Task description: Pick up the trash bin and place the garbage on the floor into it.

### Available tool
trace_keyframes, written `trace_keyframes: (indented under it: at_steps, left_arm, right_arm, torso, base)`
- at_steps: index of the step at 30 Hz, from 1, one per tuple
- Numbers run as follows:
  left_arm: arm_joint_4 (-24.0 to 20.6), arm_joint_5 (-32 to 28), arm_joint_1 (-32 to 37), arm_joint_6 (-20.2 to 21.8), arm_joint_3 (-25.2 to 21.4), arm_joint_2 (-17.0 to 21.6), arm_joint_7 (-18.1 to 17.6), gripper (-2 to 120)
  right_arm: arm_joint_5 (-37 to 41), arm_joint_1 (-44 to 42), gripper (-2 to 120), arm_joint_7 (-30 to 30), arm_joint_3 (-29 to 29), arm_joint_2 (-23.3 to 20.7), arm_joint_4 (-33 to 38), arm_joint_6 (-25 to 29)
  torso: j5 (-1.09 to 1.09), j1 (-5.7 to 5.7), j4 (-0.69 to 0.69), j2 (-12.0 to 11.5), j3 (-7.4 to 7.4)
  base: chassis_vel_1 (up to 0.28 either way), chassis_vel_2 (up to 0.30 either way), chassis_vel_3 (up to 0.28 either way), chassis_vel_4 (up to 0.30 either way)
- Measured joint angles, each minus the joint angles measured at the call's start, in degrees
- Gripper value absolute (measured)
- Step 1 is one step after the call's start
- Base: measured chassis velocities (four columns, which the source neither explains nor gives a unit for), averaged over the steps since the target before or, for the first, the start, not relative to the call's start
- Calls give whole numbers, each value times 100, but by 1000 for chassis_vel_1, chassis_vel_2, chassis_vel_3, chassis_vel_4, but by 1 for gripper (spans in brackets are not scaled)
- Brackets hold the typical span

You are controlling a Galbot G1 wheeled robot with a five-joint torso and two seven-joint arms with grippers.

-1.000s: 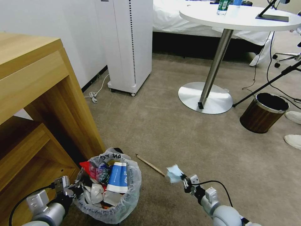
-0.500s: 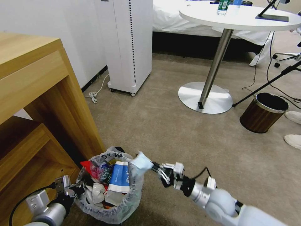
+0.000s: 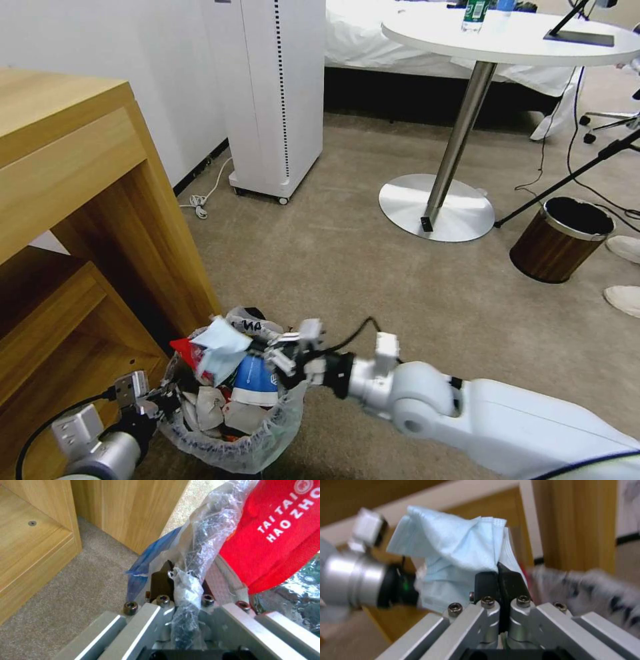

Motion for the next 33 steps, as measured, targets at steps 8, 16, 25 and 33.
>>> trace_keyframes:
  at_steps: [8,16,25,33]
  left_arm:
    - [11,-61,-37,-5,-41,20,0,1]
    - [126,-84,-128,-9,-33,50,-2,1]
    - [215,-83,-190,-10,-11,73,-7,1]
    - [217,-76,-189,-11,4,65,-23,1]
  right_arm:
    - [-144,380,0,348,-782,383,-598,-93]
    - [-186,198,19,300,-688,321,-597,-99]
    - [-224,-66,51,165,-248,183,-464,-39]
    - [-380,-391,85,83,67,-3,-414,17]
  torso:
    - [0,0,0,0,0]
    - [0,0,-1,0,0]
    - [0,0,0,0,-1]
    - [1,0,-1,0,-1]
  base:
    - [0,0,0,0]
    - [0,0,0,0]
    - [0,0,0,0]
    - [0,0,0,0]
